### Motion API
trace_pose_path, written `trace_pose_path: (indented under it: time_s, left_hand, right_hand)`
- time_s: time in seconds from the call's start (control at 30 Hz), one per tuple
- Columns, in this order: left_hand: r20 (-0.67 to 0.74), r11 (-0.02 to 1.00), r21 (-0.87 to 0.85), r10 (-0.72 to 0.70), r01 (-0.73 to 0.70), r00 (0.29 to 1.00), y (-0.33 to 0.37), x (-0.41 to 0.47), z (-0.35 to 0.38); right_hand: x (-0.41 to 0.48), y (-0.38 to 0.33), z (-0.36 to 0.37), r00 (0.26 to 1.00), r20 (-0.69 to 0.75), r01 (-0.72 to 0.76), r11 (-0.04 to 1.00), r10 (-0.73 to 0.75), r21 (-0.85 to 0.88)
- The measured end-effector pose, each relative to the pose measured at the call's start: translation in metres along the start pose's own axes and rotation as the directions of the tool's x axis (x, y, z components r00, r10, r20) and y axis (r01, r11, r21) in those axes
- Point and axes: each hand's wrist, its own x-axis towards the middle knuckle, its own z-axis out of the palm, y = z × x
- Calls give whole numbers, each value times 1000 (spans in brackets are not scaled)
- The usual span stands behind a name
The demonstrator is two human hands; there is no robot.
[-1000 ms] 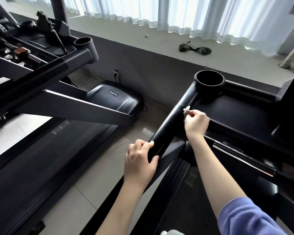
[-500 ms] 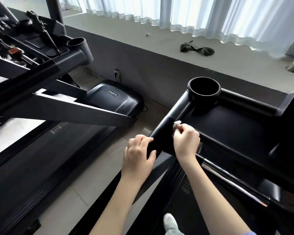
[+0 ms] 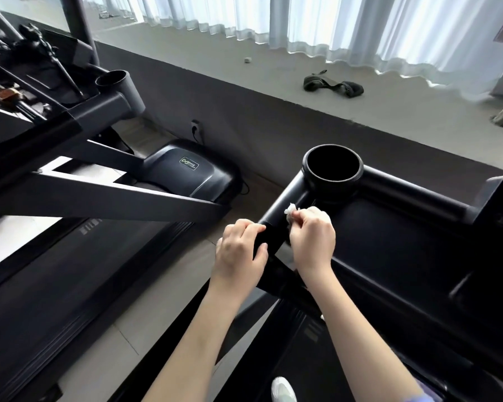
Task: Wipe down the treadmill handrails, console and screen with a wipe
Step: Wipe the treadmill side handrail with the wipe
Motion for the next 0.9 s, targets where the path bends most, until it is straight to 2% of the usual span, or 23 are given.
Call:
trace_pose_path:
  time_s: [0.17, 0.33, 0.5, 0.77, 0.9]
  left_hand:
    - [-57, 999, 49, 20, -17, 998, -1, 0, 10]
    - [-65, 999, 32, 9, -7, 998, -2, -1, 10]
    - [-58, 999, 44, -2, 5, 998, -1, -1, 9]
    - [-38, 998, 57, -19, 21, 999, 2, 0, 8]
    - [-30, 998, 63, -16, 18, 999, 5, 10, 9]
  right_hand:
    - [32, 12, 4, 1000, -23, -20, 998, 19, -56]
    - [52, 24, 7, 992, 81, -83, 988, 94, -126]
    - [53, 23, 7, 999, 32, 32, 984, -27, -178]
    - [42, 38, 1, 987, 107, 123, 992, -121, -10]
    - [29, 42, -8, 957, 236, 153, 984, -171, 95]
